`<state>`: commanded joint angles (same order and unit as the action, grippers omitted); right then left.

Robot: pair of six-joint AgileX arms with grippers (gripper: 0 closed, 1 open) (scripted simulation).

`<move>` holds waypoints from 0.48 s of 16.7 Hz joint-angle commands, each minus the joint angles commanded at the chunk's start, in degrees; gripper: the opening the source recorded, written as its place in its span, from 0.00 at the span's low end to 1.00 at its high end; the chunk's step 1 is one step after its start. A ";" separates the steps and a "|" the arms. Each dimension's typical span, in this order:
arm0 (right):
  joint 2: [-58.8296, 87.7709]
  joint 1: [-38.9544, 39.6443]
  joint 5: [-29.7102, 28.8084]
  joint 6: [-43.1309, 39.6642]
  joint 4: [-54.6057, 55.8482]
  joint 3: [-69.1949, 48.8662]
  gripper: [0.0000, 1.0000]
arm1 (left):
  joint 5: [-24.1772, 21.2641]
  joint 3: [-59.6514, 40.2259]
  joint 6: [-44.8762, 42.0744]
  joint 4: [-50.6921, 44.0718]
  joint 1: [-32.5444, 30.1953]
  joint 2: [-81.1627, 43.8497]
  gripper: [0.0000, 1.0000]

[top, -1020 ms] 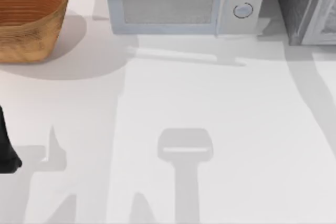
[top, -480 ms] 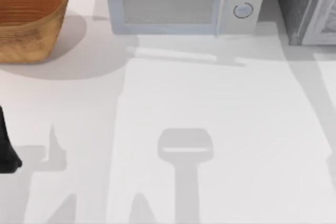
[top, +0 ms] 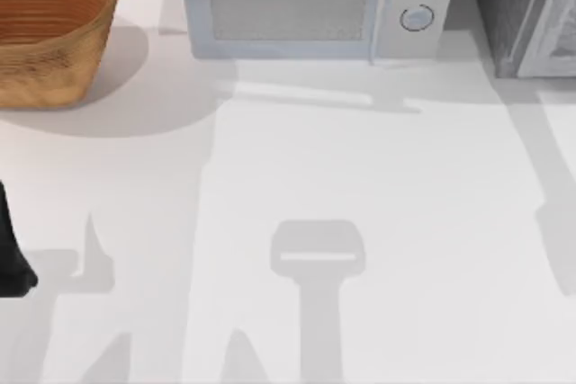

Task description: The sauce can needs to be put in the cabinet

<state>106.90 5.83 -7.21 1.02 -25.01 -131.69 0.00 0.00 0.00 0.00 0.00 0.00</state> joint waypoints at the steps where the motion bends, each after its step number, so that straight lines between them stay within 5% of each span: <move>1: 0.00 0.00 0.00 0.00 0.00 0.00 0.00 | 0.00 0.00 0.00 0.00 0.00 0.00 1.00; 3: 0.00 0.00 0.00 0.00 0.00 0.00 0.00 | 0.00 0.00 0.00 0.00 0.00 0.00 1.00; 8: 0.00 0.00 0.00 0.00 0.00 0.00 0.38 | 0.00 0.00 0.00 0.00 0.00 0.00 1.00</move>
<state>106.90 5.83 -7.21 1.02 -25.01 -131.69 0.00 0.00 0.00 0.00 0.00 0.00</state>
